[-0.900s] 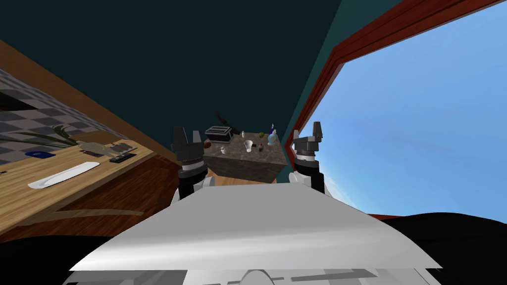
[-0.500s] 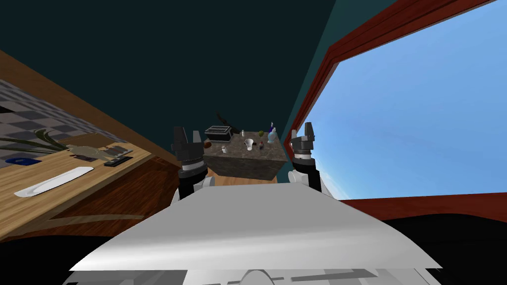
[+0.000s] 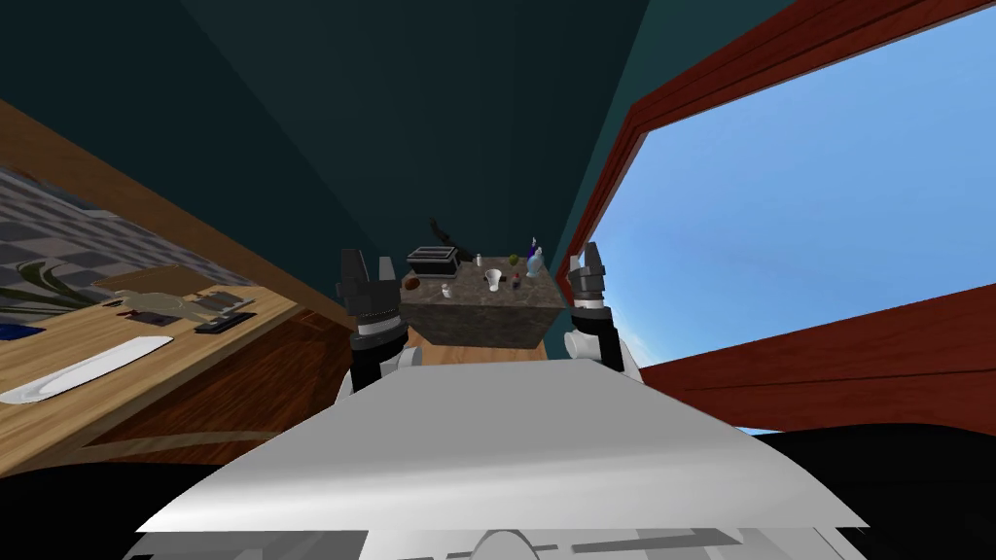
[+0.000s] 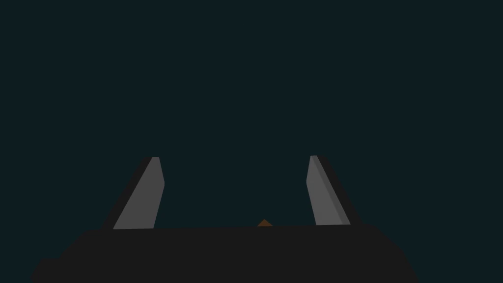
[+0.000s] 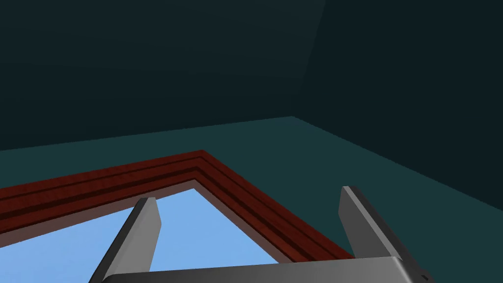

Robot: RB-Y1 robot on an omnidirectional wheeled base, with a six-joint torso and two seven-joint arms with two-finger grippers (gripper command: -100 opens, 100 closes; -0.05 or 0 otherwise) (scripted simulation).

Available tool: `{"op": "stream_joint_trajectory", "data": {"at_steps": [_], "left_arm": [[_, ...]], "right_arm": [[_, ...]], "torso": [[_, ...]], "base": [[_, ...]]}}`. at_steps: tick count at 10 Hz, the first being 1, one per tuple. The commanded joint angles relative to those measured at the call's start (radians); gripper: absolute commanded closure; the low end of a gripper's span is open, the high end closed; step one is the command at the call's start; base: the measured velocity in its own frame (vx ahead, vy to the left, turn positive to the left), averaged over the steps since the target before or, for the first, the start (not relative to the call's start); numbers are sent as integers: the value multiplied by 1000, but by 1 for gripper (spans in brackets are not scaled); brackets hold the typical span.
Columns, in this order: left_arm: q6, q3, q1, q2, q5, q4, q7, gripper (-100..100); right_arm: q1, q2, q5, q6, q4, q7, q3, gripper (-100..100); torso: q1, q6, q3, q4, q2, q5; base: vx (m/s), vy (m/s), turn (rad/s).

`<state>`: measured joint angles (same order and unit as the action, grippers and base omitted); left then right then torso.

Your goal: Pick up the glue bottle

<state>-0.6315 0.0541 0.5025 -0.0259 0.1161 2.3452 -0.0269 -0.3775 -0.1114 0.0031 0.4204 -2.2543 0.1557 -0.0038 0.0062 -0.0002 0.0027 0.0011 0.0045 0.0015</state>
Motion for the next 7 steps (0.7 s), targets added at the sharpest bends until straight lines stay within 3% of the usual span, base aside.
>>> {"op": "stream_joint_trajectory", "data": {"at_steps": [1,4,7], "left_arm": [[0,0,0,0,0,0,0,0],[0,0,0,0,0,0,0,0],[0,0,0,0,0,0,0,0]], "right_arm": [[21,-6,17,-4,29,50,-8,-100],[42,-13,31,-8,58,105,-18,-100],[85,-26,61,-16,122,194,-45,-100]], "torso": [[0,0,0,0,0,0],[-1,0,0,0,1,0],[-1,0,-1,0,-1,0]], "base": [[-67,82,-81],[-73,77,-69],[-65,88,-83]]}}
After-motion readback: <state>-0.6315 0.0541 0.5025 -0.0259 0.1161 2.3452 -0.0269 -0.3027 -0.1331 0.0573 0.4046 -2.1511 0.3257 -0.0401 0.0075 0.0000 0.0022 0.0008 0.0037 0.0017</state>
